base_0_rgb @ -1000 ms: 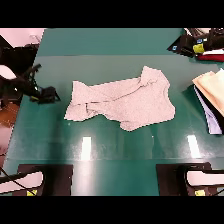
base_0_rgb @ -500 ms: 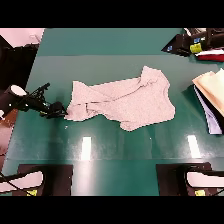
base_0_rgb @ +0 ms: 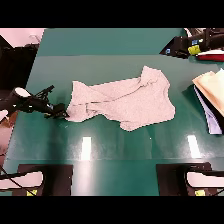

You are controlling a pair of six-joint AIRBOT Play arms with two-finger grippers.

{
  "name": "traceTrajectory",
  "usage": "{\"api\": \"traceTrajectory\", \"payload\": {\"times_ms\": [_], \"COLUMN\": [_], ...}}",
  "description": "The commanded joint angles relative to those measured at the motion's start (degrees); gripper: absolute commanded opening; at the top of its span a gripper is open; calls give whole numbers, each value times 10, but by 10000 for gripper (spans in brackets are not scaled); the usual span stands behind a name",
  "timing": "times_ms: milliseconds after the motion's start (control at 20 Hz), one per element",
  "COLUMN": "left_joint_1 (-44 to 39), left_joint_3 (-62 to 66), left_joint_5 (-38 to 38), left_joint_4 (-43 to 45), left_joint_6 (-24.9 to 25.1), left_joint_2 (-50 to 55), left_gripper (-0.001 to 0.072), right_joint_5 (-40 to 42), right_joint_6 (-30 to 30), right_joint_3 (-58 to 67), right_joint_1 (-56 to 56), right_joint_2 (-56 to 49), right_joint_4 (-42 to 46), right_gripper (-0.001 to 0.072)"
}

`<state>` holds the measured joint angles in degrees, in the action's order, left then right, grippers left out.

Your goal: Fold the shirts.

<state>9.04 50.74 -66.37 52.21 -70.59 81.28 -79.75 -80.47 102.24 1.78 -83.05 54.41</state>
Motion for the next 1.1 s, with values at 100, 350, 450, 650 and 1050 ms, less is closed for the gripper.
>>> {"api": "traceTrajectory", "payload": {"times_ms": [100, 350, 450, 650, 1050], "left_joint_1": [-1, -1, -1, -1, -1], "left_joint_3": [52, 85, 84, 84, 84], "left_joint_5": [-2, -2, -8, -11, -48], "left_joint_4": [-7, -6, -6, -7, -7], "left_joint_6": [2, 6, 5, 5, 5], "left_joint_2": [-39, -98, -98, -98, -97], "left_gripper": [21, 22, 22, 22, 23], "right_joint_5": [-92, -13, 27, 77, 193], "right_joint_6": [0, 0, 0, 0, 0], "right_joint_3": [-84, -377, -493, -639, -672], "right_joint_1": [47, 145, 177, 178, 123], "right_joint_2": [27, 138, 181, 223, 174], "right_joint_4": [35, 42, 37, 36, -11], "right_gripper": [442, 442, 442, 442, 441]}}
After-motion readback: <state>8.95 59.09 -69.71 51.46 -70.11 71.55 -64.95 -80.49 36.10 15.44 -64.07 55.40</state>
